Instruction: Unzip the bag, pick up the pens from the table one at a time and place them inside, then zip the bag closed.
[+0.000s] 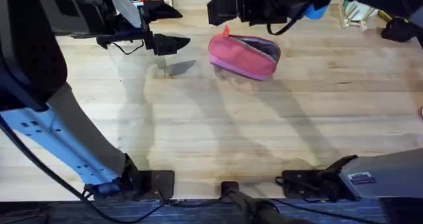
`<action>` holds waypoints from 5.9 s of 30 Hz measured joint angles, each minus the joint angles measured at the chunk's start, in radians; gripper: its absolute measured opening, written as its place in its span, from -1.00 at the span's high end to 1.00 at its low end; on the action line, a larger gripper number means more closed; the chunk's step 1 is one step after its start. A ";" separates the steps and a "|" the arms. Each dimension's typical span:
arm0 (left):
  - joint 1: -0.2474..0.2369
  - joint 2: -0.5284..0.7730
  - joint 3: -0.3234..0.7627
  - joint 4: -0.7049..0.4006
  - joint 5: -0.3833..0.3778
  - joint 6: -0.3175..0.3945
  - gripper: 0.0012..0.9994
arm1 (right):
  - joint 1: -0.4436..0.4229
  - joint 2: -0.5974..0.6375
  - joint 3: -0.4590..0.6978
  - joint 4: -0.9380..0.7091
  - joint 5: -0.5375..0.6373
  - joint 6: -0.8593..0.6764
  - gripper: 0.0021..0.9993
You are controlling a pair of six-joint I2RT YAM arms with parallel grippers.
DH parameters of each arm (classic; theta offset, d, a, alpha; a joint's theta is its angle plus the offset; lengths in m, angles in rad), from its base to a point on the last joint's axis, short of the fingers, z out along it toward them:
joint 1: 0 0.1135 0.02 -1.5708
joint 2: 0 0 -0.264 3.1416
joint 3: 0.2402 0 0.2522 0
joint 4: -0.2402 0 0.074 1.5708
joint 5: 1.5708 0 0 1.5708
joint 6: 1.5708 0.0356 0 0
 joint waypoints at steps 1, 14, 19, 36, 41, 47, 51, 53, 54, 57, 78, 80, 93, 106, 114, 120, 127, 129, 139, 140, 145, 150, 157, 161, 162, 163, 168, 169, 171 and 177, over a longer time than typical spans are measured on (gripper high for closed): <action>0.000 0.000 0.000 -0.008 0.000 0.000 -0.99 | 0.000 0.009 0.000 0.005 0.000 0.000 -0.99; 0.000 0.000 0.000 -0.060 -0.006 0.000 -0.99 | 0.000 0.134 0.000 0.109 0.000 0.005 -1.00; 0.000 0.000 0.000 -0.060 -0.006 0.000 -0.99 | 0.000 0.167 0.000 0.156 0.000 0.005 -1.00; 0.000 0.000 0.000 -0.060 -0.009 0.000 -0.99 | 0.000 0.246 0.000 0.228 0.000 0.026 -0.81; 0.000 0.000 0.000 -0.060 -0.009 0.000 -0.99 | 0.000 0.248 0.000 0.230 0.000 0.027 -0.37; 0.000 0.000 0.000 -0.060 -0.009 0.000 -0.99 | 0.000 0.249 0.000 0.227 0.006 0.028 0.27; 0.000 0.000 0.000 -0.060 -0.009 0.000 -0.99 | 0.000 0.249 0.000 0.223 0.031 0.032 0.90; 0.000 0.000 0.000 -0.060 -0.009 0.000 -0.99 | 0.000 0.249 0.000 0.223 0.037 0.034 0.94; 0.000 0.000 0.000 -0.060 -0.009 0.000 -0.99 | 0.000 0.249 0.000 0.223 0.038 0.035 0.94; 0.000 0.000 0.000 -0.060 -0.009 0.000 -0.99 | 0.000 0.249 0.000 0.223 0.041 0.042 0.94; -0.065 0.000 0.000 -0.079 -0.025 0.000 -0.99 | 0.000 0.215 0.000 0.223 0.042 0.045 0.94; -0.087 0.000 0.000 -0.079 -0.037 0.000 -0.99 | 0.000 0.194 0.000 0.223 0.042 0.045 0.94; -0.195 0.000 0.000 -0.081 -0.139 0.000 -0.99 | 0.000 0.160 0.000 0.219 0.042 0.045 0.94; -0.281 0.017 0.000 0.005 -0.192 -0.035 -0.99 | 0.000 0.160 0.000 0.219 0.042 0.045 0.94; -0.282 0.058 0.000 0.088 -0.178 -0.095 -0.64 | 0.000 0.160 0.000 0.202 0.042 0.045 0.94; -0.282 0.058 0.000 0.096 -0.175 -0.109 0.34 | 0.000 0.160 0.000 0.197 0.042 0.045 0.94; -0.282 0.058 0.000 0.092 -0.182 -0.109 0.91 | 0.000 0.160 0.000 0.172 0.042 0.007 0.94; -0.282 0.059 0.000 0.092 -0.182 -0.109 0.92 | -0.003 0.160 0.000 0.144 0.041 -0.005 0.94; -0.283 0.059 0.000 0.091 -0.183 -0.109 0.92 | -0.111 0.160 0.000 -0.072 0.035 -0.083 0.94; -0.283 0.058 0.000 0.091 -0.183 -0.109 0.92 | -0.129 0.160 0.000 -0.094 0.037 -0.095 0.94; -0.283 0.059 0.000 0.091 -0.184 -0.109 0.92 | -0.223 0.160 0.000 -0.139 0.041 -0.147 0.94; -0.284 0.059 0.000 0.091 -0.185 -0.109 0.92 | -0.274 0.160 0.000 -0.162 0.031 -0.186 0.94; -0.284 0.058 0.000 0.084 -0.185 -0.109 0.92 | -0.292 0.092 0.000 -0.170 0.039 -0.222 0.94; -0.284 0.059 0.000 0.084 -0.185 -0.109 0.92 | -0.291 0.013 0.000 -0.179 0.041 -0.231 0.94; -0.284 0.058 0.000 0.084 -0.185 -0.109 0.92 | -0.289 -0.012 0.000 -0.185 0.042 -0.233 0.94; -0.284 0.058 0.000 0.084 -0.185 -0.109 0.92 | -0.287 -0.033 0.000 -0.191 0.042 -0.234 0.94; -0.284 0.058 0.000 0.084 -0.185 -0.109 0.92 | -0.259 -0.138 0.000 -0.221 0.041 -0.236 0.93; -0.284 0.058 0.000 0.084 -0.185 -0.109 0.92 | -0.247 -0.157 0.000 -0.229 0.041 -0.237 0.71; -0.284 0.059 0.000 0.084 -0.186 -0.109 0.92 | -0.220 -0.188 0.000 -0.246 0.041 -0.237 0.14; -0.284 0.058 0.000 0.084 -0.186 -0.109 0.92 | -0.105 -0.235 0.000 -0.301 0.041 -0.241 -0.99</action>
